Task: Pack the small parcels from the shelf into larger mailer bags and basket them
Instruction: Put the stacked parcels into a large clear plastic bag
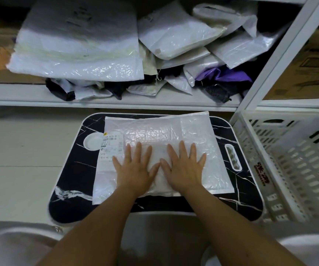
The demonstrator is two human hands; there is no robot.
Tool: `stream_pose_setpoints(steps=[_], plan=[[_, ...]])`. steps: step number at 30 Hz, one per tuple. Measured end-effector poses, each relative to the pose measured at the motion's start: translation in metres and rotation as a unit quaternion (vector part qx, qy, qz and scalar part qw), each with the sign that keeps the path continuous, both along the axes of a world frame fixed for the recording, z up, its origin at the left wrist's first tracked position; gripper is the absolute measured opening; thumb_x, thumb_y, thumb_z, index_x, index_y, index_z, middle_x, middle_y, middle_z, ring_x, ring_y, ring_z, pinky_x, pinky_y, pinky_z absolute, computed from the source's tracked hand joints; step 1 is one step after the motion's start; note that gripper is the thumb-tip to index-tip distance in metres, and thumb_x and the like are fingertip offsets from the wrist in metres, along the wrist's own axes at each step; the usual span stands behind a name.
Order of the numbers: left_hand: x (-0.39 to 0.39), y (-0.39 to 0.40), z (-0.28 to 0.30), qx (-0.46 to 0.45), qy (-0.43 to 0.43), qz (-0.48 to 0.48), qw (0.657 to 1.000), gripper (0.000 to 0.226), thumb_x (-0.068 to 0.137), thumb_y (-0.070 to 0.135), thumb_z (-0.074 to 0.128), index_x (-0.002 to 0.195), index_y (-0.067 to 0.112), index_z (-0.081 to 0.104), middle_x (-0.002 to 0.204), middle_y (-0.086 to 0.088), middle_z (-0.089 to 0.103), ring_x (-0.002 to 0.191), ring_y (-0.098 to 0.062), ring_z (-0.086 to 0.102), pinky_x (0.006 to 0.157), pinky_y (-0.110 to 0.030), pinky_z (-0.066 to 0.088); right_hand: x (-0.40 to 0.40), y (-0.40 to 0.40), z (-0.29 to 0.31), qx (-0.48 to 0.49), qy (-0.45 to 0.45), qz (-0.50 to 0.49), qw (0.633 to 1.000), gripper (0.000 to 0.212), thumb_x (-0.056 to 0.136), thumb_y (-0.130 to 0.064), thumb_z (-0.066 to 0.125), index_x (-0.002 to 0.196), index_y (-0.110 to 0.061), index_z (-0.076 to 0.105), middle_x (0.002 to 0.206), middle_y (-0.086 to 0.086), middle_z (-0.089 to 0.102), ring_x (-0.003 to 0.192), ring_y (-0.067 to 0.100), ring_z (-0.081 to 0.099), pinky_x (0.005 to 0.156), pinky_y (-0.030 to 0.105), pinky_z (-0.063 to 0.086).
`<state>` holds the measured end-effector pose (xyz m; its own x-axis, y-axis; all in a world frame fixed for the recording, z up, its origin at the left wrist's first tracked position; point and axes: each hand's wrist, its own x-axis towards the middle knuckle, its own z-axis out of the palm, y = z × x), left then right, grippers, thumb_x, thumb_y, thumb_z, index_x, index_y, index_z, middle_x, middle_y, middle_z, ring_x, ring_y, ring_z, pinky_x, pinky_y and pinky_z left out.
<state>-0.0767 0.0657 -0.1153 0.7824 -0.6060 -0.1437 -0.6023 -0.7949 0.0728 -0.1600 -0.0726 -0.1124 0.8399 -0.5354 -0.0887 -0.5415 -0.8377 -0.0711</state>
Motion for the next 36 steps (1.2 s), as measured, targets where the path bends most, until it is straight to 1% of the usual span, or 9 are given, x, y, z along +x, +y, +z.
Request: stream_pose_setpoints(steps=[7,10,12,13,15,18,22,32,36], plan=[[0.005,0.018,-0.004,-0.001,0.039,0.042,0.998,0.085,0.08,0.077,-0.003,0.151,0.031,-0.015,0.158,-0.009,-0.021,0.145,-0.035,-0.017,0.114,-0.059,0.001,-0.01,-0.004,0.004,0.024,0.013,-0.043,0.999,0.071,0.092,-0.067,0.005,0.154,-0.033,0.003,0.163,0.007,-0.004,0.148,0.037,-0.008,0.115,0.059,0.002],[0.009,0.009,0.007,-0.031,0.031,0.121,0.992,0.076,0.093,0.062,0.01,0.153,0.016,0.016,0.158,-0.013,0.015,0.146,-0.033,0.012,0.116,-0.054,0.017,-0.002,-0.006,0.012,0.018,0.008,-0.089,0.996,0.063,0.098,-0.056,0.015,0.148,-0.022,0.031,0.156,0.012,0.026,0.145,0.035,0.018,0.114,0.056,0.017],[0.018,-0.006,0.023,-0.058,-0.024,0.166,0.984,0.062,0.095,0.051,0.023,0.133,0.009,0.046,0.133,-0.013,0.048,0.125,-0.031,0.043,0.105,-0.048,0.034,0.015,-0.008,0.023,-0.003,-0.022,-0.12,0.993,0.052,0.097,-0.051,0.025,0.13,-0.019,0.048,0.136,0.009,0.049,0.13,0.03,0.039,0.109,0.053,0.026],[0.025,-0.016,0.03,-0.068,-0.05,0.161,0.983,0.054,0.094,0.049,0.027,0.124,0.01,0.05,0.121,-0.011,0.052,0.114,-0.029,0.048,0.099,-0.044,0.038,0.026,-0.009,0.029,-0.01,-0.044,-0.12,0.992,0.047,0.097,-0.05,0.028,0.127,-0.019,0.05,0.133,0.008,0.051,0.128,0.028,0.041,0.108,0.053,0.026],[0.036,-0.032,0.036,-0.075,-0.081,0.082,0.99,0.048,0.095,0.045,0.027,0.128,0.016,0.045,0.126,-0.013,0.047,0.119,-0.029,0.044,0.101,-0.046,0.037,0.045,-0.007,0.036,0.011,-0.081,-0.056,0.995,0.044,0.099,-0.047,0.028,0.133,-0.024,0.045,0.145,0.007,0.041,0.139,0.029,0.029,0.113,0.057,0.019],[0.048,-0.044,0.027,0.003,-0.036,-0.05,0.998,0.056,0.099,0.039,0.018,0.153,0.026,0.01,0.161,-0.006,0.006,0.148,-0.029,0.0,0.115,-0.058,0.008,0.065,-0.006,0.031,0.085,-0.036,0.057,0.994,0.049,0.102,-0.049,0.013,0.149,-0.038,0.022,0.163,0.0,0.009,0.15,0.027,-0.001,0.115,0.061,0.002],[0.055,-0.042,0.01,0.04,0.007,-0.059,0.997,0.054,0.101,0.04,0.01,0.153,0.029,0.005,0.162,0.001,-0.005,0.148,-0.024,-0.012,0.115,-0.06,-0.002,0.073,-0.014,0.014,0.109,0.043,0.037,0.992,0.056,0.098,-0.058,0.005,0.151,-0.041,0.017,0.163,-0.003,0.01,0.149,0.03,-0.003,0.114,0.062,-0.004],[0.065,-0.015,0.003,0.006,0.047,0.088,0.995,0.072,0.094,0.062,0.004,0.153,0.022,-0.004,0.161,-0.006,-0.011,0.148,-0.025,-0.01,0.116,-0.056,0.0,0.061,-0.028,0.01,0.076,0.045,-0.033,0.996,0.061,0.098,-0.056,0.008,0.153,-0.033,0.017,0.163,0.002,0.007,0.149,0.025,0.001,0.116,0.057,-0.004],[0.066,0.012,0.013,-0.045,0.11,0.257,0.959,0.099,0.085,0.078,0.025,0.152,0.011,-0.002,0.16,-0.015,-0.001,0.147,-0.034,0.005,0.112,-0.058,0.018,0.044,-0.041,0.013,0.064,0.015,-0.125,0.99,0.059,0.097,-0.056,0.022,0.148,-0.026,0.026,0.157,0.006,0.024,0.145,0.028,0.017,0.112,0.063,0.015]])
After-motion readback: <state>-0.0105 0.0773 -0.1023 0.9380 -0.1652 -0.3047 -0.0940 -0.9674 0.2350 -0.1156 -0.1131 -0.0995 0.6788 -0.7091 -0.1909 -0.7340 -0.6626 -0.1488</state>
